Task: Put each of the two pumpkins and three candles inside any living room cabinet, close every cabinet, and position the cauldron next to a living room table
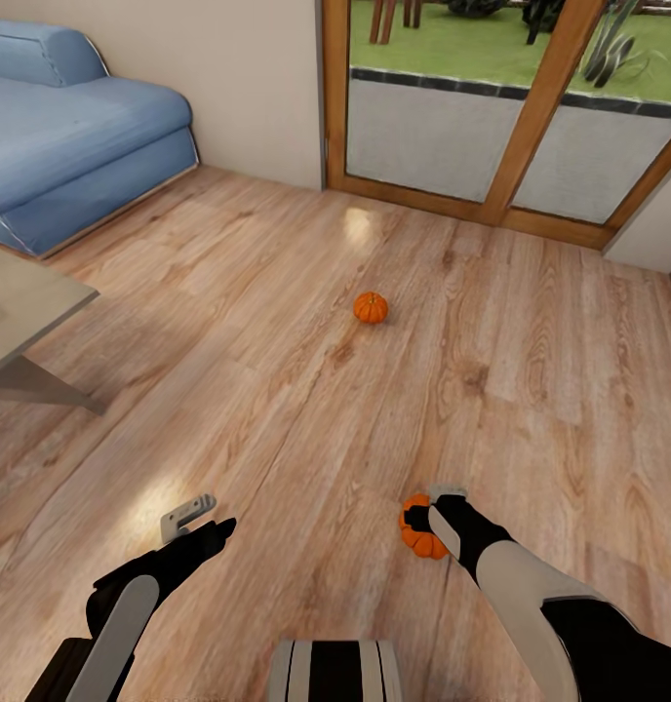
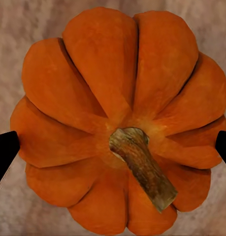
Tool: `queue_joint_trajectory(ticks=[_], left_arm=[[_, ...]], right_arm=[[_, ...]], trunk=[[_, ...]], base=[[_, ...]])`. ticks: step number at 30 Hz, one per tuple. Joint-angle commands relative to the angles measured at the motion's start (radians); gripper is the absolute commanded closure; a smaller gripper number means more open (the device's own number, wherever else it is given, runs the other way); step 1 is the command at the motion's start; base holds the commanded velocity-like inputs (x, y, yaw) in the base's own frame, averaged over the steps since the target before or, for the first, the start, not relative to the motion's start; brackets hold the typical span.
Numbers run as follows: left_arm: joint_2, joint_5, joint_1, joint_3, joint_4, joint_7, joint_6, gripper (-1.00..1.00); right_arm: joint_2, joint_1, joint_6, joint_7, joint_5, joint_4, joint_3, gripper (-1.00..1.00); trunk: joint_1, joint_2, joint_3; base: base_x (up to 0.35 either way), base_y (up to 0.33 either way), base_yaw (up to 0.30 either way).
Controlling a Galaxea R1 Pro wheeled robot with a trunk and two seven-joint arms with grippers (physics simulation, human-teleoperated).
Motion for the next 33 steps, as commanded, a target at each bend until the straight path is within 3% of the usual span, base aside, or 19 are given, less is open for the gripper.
queue_joint_trajectory(ticks=[1, 29, 33], left_arm=[[0.001, 0.01, 0.0, -0.002, -0.001, 0.01, 0.0, -1.0], [0.001, 0.01, 0.0, -0.002, -0.002, 0.01, 0.0, -1.0], [0.001, 0.01, 0.0, -0.002, -0.002, 0.01, 0.0, -1.0]], right_arm=[[0.0, 0.001, 0.006, -0.008, -0.003, -0.001, 0.005, -1.0], [0.0, 0.001, 0.006, -0.008, -0.001, -0.001, 0.005, -1.0], [0.0, 0.001, 0.006, -0.008, -0.001, -0.001, 0.005, -1.0]], trunk=[[0.0, 0.0, -0.005], [0.0, 0.0, -0.005], [0.002, -0.001, -0.02]], base=[[0.0, 0.0, 0.0], [0.0, 0.0, 0.0], [0.0, 0.0, 0.0]])
